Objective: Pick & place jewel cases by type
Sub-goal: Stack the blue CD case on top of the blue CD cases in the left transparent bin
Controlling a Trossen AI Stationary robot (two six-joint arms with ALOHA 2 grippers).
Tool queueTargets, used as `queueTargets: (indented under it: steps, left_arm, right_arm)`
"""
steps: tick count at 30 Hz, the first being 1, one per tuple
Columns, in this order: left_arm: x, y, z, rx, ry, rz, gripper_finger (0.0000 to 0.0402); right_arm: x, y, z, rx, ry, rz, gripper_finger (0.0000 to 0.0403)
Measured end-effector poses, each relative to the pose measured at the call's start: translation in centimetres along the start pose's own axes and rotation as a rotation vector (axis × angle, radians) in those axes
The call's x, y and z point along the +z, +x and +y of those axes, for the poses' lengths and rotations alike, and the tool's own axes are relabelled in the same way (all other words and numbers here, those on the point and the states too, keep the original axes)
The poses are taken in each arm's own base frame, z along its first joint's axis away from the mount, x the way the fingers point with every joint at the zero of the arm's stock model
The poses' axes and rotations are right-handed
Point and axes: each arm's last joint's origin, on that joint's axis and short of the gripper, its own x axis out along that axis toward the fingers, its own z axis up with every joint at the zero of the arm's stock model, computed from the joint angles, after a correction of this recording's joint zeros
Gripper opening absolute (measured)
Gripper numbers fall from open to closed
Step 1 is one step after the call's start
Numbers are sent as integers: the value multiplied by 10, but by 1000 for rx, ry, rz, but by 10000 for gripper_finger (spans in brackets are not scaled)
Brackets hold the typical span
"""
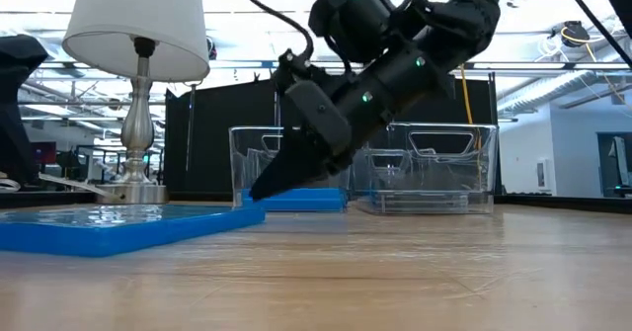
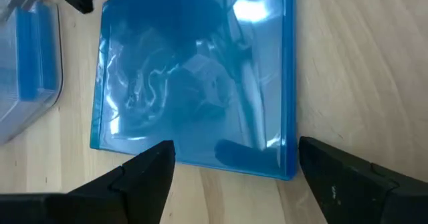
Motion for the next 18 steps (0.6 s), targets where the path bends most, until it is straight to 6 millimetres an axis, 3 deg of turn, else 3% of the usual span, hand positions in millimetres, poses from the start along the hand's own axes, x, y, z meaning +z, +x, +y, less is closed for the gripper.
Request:
queueTargets:
  steps: [8,18]
  left_arm:
    - [2,1,0,-12,30,-13,321]
    - [5,6,4,-21,20,-2,321]
  right_arm:
    - [-4,-1,9,-144,-67,-13,0]
    - [-8,-1,10,-94,-37,29,0]
